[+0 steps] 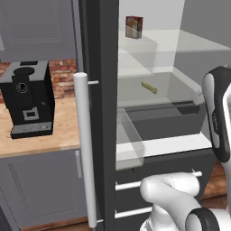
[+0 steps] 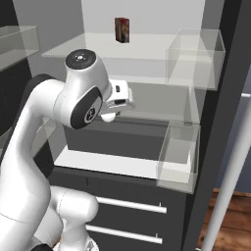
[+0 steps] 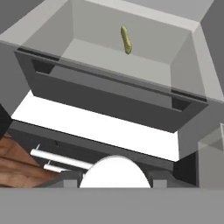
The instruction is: Pick the egg and butter from the fridge and place them by the bowl for mixing.
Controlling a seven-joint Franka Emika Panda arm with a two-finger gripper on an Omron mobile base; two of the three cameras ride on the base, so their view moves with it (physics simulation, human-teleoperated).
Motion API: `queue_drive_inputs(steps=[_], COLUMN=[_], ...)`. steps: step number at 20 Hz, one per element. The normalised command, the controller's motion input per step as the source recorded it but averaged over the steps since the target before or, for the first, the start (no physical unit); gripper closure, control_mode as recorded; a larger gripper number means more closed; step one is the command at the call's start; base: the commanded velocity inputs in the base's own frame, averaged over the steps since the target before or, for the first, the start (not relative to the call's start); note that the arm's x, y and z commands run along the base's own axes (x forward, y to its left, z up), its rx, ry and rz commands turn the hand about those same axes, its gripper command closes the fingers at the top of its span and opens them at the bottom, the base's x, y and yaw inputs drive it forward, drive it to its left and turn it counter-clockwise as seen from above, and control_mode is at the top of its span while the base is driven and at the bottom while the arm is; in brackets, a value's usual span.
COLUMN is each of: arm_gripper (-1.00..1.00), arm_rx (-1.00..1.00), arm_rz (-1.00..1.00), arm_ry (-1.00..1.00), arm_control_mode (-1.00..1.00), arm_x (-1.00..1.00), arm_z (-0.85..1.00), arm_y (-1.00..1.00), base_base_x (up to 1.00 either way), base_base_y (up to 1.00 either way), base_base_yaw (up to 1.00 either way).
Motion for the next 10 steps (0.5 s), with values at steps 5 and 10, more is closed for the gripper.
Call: queue_drive_inputs(steps=[5,10], arm_gripper=[1.00,1.00], arm_rx=[0.00,0.00], arm_rz=[0.00,0.00], arm_ry=[0.00,0.00], arm_control_mode=[1.00,1.00], arm_x=[0.00,0.00], arm_z=[0.00,0.00], arm_y=[0.00,0.00], base_base_x=[0.00,-0.53], base_base_y=[0.00,0.00], base_base_yaw=[0.00,-0.05])
